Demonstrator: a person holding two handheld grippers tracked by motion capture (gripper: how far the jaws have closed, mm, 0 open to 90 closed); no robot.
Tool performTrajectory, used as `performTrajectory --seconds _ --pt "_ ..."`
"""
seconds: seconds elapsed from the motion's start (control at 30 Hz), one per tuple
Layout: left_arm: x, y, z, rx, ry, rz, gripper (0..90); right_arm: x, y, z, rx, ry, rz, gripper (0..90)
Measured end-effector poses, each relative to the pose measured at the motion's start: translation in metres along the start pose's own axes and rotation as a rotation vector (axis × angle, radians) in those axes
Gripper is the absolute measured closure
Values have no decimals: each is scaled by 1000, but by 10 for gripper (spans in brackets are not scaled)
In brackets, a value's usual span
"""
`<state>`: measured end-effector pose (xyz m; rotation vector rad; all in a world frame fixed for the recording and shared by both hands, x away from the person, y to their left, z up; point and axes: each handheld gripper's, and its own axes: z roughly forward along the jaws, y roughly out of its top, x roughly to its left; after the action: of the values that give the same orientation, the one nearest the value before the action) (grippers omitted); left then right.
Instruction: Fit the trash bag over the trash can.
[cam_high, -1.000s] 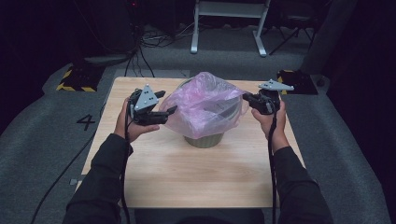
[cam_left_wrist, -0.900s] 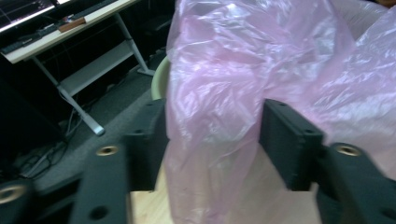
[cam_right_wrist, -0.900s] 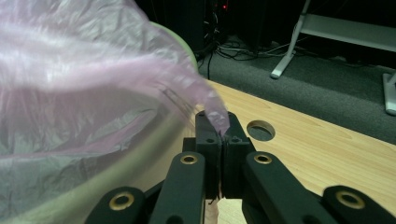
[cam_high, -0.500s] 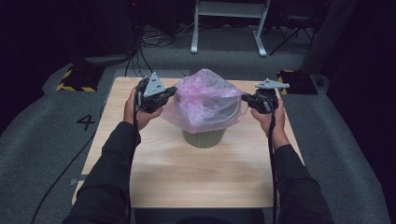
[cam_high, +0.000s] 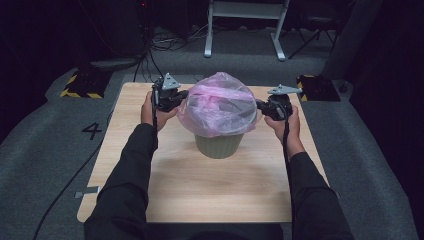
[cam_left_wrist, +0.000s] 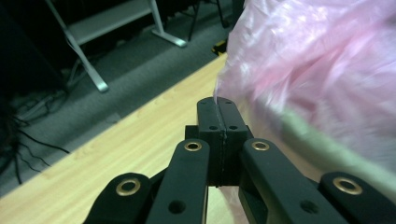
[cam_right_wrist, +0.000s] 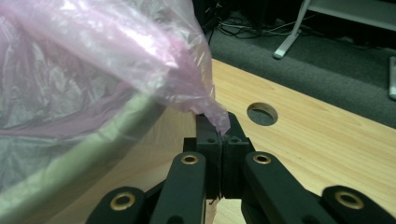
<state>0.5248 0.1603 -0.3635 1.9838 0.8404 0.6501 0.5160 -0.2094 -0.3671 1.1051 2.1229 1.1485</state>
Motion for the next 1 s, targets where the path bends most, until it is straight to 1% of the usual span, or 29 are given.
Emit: performTrajectory --seconds 0.03,0.07,0.1,0.13,0.2,0.27,0.37,0.43,0.47,0.5,0.53,0.57,0.6,0.63,0.7,0.77,0.8,0.9,0.97,1.0 --pt "1 -2 3 5 -3 -10 900 0 -1 1 1 4 1 894" --pt "2 -4 5 12 -18 -26 900 0 -1 2 1 4 3 894" --pt "3 -6 8 25 -19 -27 900 0 -2 3 0 9 7 894" --pt "3 -7 11 23 -19 -36 900 0 -2 4 1 12 7 894" --pt "3 -9 14 21 -45 -63 900 0 -3 5 3 24 8 894" --pt "3 -11 17 36 -70 -79 900 -1 -4 7 0 40 22 894" --pt "2 -12 22 60 -80 -96 900 -2 -6 8 1 65 33 894" --pt "1 -12 25 65 -84 -114 900 -1 -7 8 -1 68 31 894" --pt "2 -12 26 69 -87 -116 900 0 -7 8 0 64 24 894" --pt "2 -12 26 74 -77 -119 900 1 -6 8 1 61 18 893" --pt "2 -11 27 80 -69 -118 900 1 -6 8 6 49 7 894" --pt "2 -11 27 82 -69 -119 900 2 -5 7 8 36 -10 894" --pt "2 -11 27 83 -65 -125 900 3 -5 7 9 31 -13 894" --pt "2 -11 26 82 -71 -115 900 3 -5 7 6 32 -13 894" --pt "1 -13 24 79 -95 -112 900 4 -7 5 3 46 -17 896" --pt "0 -15 20 70 -106 -102 900 6 -8 2 1 62 -20 896" --pt "0 -16 18 64 -122 -99 900 7 -9 1 1 64 -26 896" --pt "-2 -19 10 60 -135 -82 900 9 -12 -5 4 82 -39 896" --pt "-2 -20 8 55 -122 -76 900 9 -13 -8 9 86 -48 894" --pt "0 -20 6 48 -102 -74 900 8 -13 -9 7 80 -49 891"
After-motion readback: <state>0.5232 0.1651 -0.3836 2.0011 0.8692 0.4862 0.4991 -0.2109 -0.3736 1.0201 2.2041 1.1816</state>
